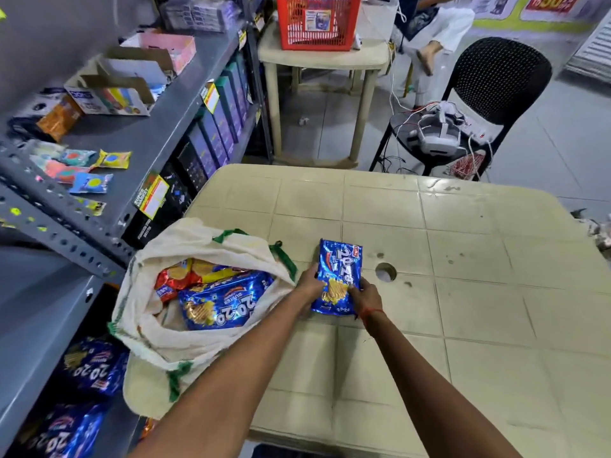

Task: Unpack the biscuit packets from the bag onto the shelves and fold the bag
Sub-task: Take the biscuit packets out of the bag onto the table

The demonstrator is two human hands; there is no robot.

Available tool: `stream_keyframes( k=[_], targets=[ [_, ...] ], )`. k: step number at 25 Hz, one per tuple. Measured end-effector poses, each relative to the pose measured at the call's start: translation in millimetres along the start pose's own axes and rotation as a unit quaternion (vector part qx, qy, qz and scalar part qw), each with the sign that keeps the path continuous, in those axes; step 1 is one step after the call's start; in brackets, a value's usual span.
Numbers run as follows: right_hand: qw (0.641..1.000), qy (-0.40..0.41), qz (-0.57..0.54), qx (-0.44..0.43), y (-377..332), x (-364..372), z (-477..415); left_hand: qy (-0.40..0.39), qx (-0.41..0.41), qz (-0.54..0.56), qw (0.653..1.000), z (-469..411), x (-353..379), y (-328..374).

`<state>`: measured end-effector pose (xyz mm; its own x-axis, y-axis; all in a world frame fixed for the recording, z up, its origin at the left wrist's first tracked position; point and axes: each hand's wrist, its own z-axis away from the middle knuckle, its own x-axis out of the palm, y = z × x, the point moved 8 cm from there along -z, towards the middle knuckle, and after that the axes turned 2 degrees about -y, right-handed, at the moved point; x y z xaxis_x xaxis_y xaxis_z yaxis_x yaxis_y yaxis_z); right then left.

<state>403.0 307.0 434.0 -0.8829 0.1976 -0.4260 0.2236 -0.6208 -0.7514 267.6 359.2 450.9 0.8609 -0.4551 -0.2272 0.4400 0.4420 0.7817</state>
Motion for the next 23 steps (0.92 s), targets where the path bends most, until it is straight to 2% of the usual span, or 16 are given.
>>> stream_keyframes(
  k=[3, 5, 7, 8, 9, 11, 14, 16, 20, 23],
  targets=[
    [0.993, 0.068, 0.082, -0.049, -20, 3, 14, 0.039, 0.002, -0.037, 0.999, 12, -19, 8],
    [0.983, 0.102, 0.091, -0.124, -54, 15, 30, 0.139, 0.062, -0.061, 0.987, 31, -61, 16],
    [0.978, 0.035, 0.062, -0.198, -93, 55, 47, 0.254, 0.126, -0.171, 0.944, 55, -122, 16],
    [0.974, -0.029, 0.073, -0.214, -106, 83, 53, 0.269, 0.127, -0.251, 0.921, 62, -148, 10],
    [0.966, -0.089, 0.104, -0.217, -114, 109, 60, 0.242, 0.098, -0.338, 0.904, 64, -167, 2],
    [0.952, -0.109, 0.182, -0.22, -123, 141, 66, 0.121, 0.016, -0.476, 0.871, 58, -184, -22],
    [0.96, -0.076, 0.19, -0.189, -115, 145, 64, 0.023, -0.005, -0.53, 0.848, 49, -176, -31],
    [0.97, -0.089, 0.159, -0.163, -107, 144, 61, -0.016, -0.022, -0.52, 0.854, 42, -171, -35],
    [0.972, -0.113, 0.093, -0.182, -106, 144, 70, -0.035, -0.032, -0.464, 0.884, 53, -172, -43],
    [0.974, -0.116, 0.041, -0.192, -109, 138, 73, 0.046, -0.022, -0.396, 0.917, 73, -198, -26]
  ],
)
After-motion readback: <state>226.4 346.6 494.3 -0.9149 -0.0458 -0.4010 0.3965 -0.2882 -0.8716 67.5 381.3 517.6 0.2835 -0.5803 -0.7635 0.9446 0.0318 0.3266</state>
